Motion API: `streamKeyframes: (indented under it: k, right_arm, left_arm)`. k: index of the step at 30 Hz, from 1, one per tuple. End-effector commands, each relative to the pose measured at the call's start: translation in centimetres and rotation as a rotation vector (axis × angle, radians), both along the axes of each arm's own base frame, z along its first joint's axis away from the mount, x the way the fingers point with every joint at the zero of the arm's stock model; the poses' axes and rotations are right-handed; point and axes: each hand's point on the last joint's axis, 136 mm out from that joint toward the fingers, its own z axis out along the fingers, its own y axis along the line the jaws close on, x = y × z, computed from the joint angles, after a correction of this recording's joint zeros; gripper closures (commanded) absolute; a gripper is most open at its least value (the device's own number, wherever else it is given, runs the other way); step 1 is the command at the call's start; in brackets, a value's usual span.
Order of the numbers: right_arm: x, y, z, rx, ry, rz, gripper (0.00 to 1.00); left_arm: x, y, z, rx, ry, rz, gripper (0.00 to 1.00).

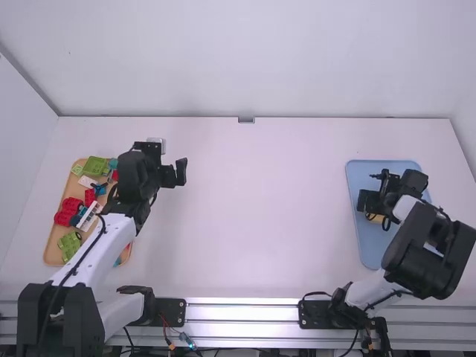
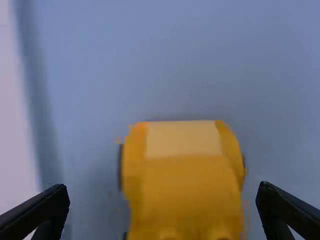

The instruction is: Assemble lego blocks to make yellow taxi

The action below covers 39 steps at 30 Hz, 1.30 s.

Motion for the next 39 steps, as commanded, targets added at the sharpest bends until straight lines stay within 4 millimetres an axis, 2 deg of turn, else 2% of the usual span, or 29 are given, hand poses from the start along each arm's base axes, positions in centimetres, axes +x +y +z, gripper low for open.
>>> streamKeyframes:
  k: [1,2,5,7,8,10,12,14,24,29,33,39]
  right_arm:
    - [2.6,0.3,5.8,-0.075,-0.121,0.025,0.01]
    - [2.7,1.2,7.6,-0.084,-0.144,0.049,0.01]
    - [2.8,3.0,10.9,-0.101,-0.190,0.093,0.01]
    - [2.6,5.0,14.3,-0.121,-0.244,0.139,0.01]
    - [2.5,5.4,15.2,-0.126,-0.259,0.150,0.01]
    - [1.8,7.5,18.6,-0.148,-0.327,0.197,0.01]
    - [1.4,8.7,20.2,-0.157,-0.365,0.224,0.01]
    - [0.6,11.2,23.4,-0.176,-0.453,0.284,0.01]
    - [-0.2,13.1,24.0,-0.181,-0.551,0.231,0.12]
    - [-1.1,15.5,24.6,-0.130,-0.648,0.221,0.21]
    - [-1.9,15.5,25.0,-0.076,-0.732,0.165,0.29]
    - [-3.5,15.5,25.5,-0.037,-0.864,0.124,0.42]
  left_arm:
    - [0.9,0.1,2.6,0.034,-0.036,-0.011,0.01]
    - [1.0,0.1,3.3,0.037,-0.030,-0.012,0.01]
    - [1.1,0.0,5.0,0.033,-0.022,-0.016,0.01]
    - [1.1,0.0,7.2,0.024,-0.028,-0.011,0.01]
    - [1.1,0.0,7.7,0.024,-0.031,-0.011,0.01]
    - [0.9,-0.1,9.7,0.023,-0.041,-0.015,0.01]
    - [0.8,-0.1,10.5,0.023,-0.045,-0.013,0.01]
    - [0.4,-0.1,12.1,0.022,-0.056,-0.018,0.01]
    - [-0.9,1.6,13.2,0.098,-0.162,0.064,0.11]
    - [-2.2,2.4,14.0,0.112,-0.244,0.110,0.20]
    - [-3.4,2.4,14.5,0.109,-0.312,0.113,0.27]
    - [-5.9,2.4,12.4,0.109,-0.312,0.113,0.40]
